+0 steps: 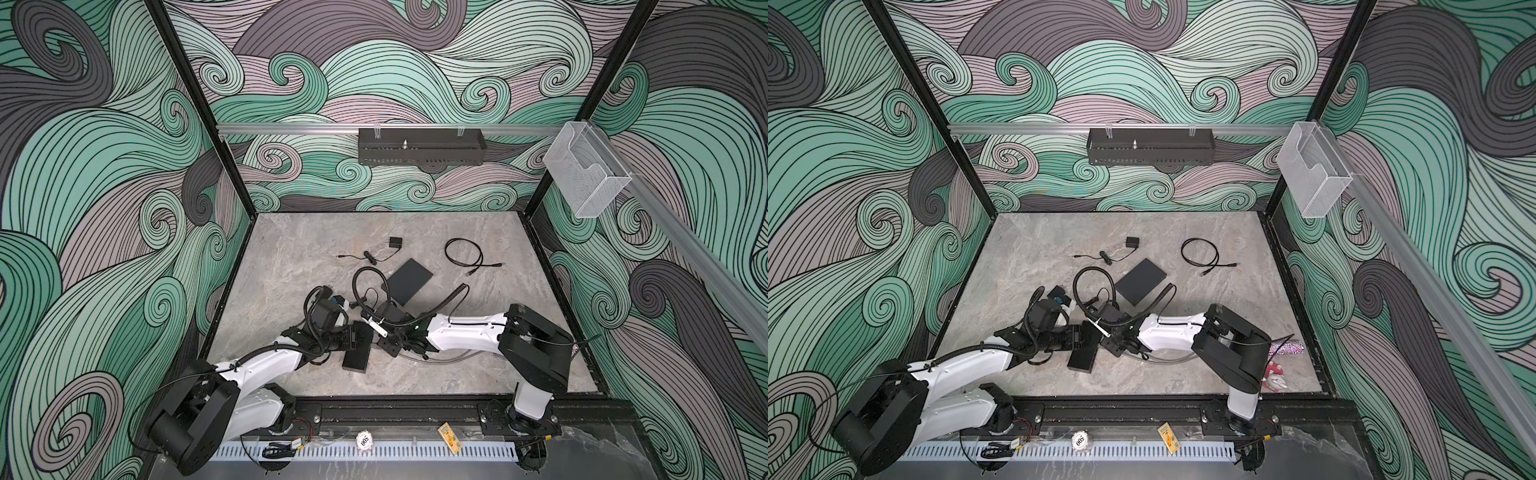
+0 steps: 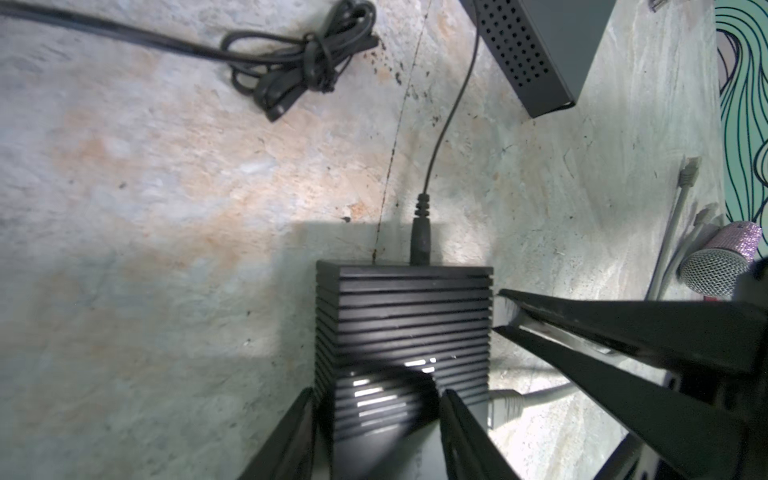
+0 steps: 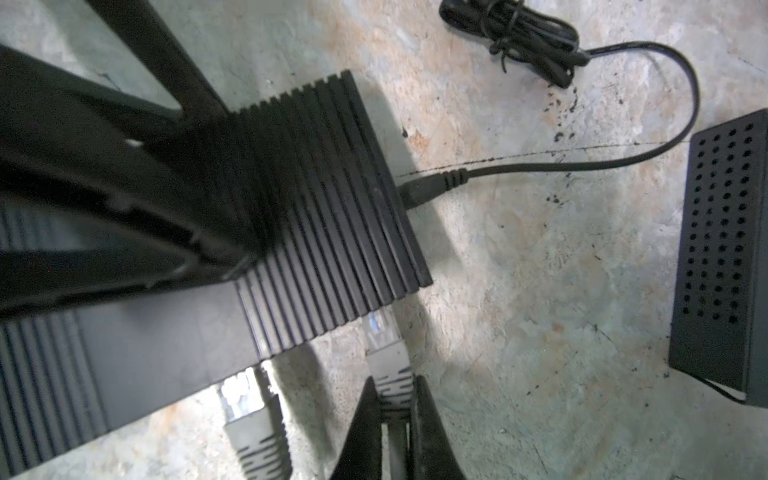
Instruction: Insert the plug into the switch port
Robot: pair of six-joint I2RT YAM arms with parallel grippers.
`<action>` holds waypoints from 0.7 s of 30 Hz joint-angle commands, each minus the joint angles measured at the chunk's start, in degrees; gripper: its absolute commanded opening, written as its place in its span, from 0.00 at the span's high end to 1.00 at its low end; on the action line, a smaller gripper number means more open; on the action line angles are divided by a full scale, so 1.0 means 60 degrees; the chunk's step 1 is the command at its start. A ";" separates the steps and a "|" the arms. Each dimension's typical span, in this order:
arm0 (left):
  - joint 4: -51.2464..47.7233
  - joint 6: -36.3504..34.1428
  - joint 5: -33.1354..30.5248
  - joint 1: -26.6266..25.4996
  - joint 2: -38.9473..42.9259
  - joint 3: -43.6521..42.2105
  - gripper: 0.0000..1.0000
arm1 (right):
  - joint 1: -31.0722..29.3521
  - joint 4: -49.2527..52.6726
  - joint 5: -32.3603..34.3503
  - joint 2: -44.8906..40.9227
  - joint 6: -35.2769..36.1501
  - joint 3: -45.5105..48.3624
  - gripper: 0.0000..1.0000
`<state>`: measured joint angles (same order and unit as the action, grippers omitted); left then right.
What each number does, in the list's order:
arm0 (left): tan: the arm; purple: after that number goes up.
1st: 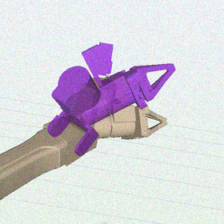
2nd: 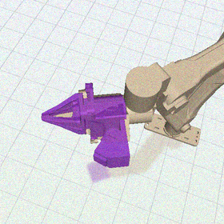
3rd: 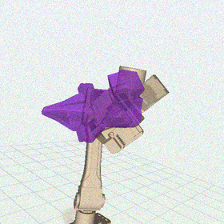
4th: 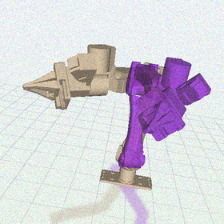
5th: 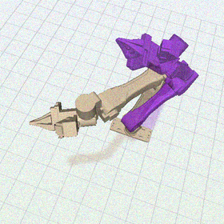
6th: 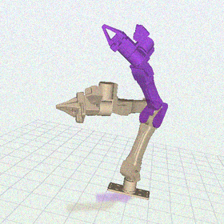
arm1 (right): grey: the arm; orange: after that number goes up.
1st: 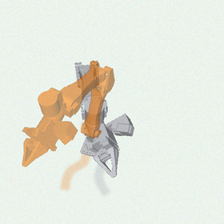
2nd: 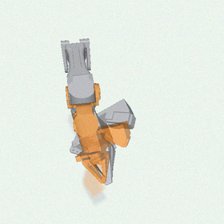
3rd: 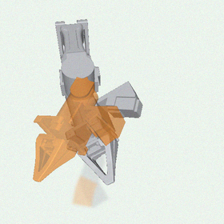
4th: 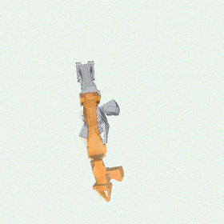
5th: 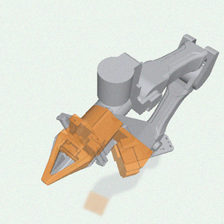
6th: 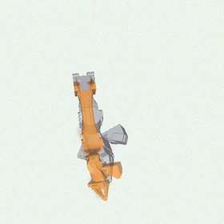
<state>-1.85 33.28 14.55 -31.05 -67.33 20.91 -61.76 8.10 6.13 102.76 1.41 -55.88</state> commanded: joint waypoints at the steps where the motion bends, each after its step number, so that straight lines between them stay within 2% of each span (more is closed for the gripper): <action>1: 0.0723 -0.0228 0.1267 0.0000 -0.0414 0.0139 0.57 | -0.0074 -0.0954 -0.0720 -0.0280 0.0051 -0.0041 1.00; 6: 0.1417 -0.0360 0.2009 0.0048 -0.0833 0.0052 0.64 | -0.0076 -0.0952 -0.0971 -0.0101 0.0032 -0.0088 1.00; 14: 0.2323 -0.0491 0.3023 0.0044 -0.1024 -0.0289 0.64 | -0.0066 -0.1007 -0.1120 0.0121 0.0257 -0.0271 1.00; 21: 0.2746 -0.0380 0.3471 0.0048 -0.1519 -0.0386 0.64 | 0.0037 -0.0966 -0.1530 0.0384 0.0773 -0.0963 1.00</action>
<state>11.73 30.87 20.84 -28.27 -74.52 19.57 -60.31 13.39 4.51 103.02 3.81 -57.23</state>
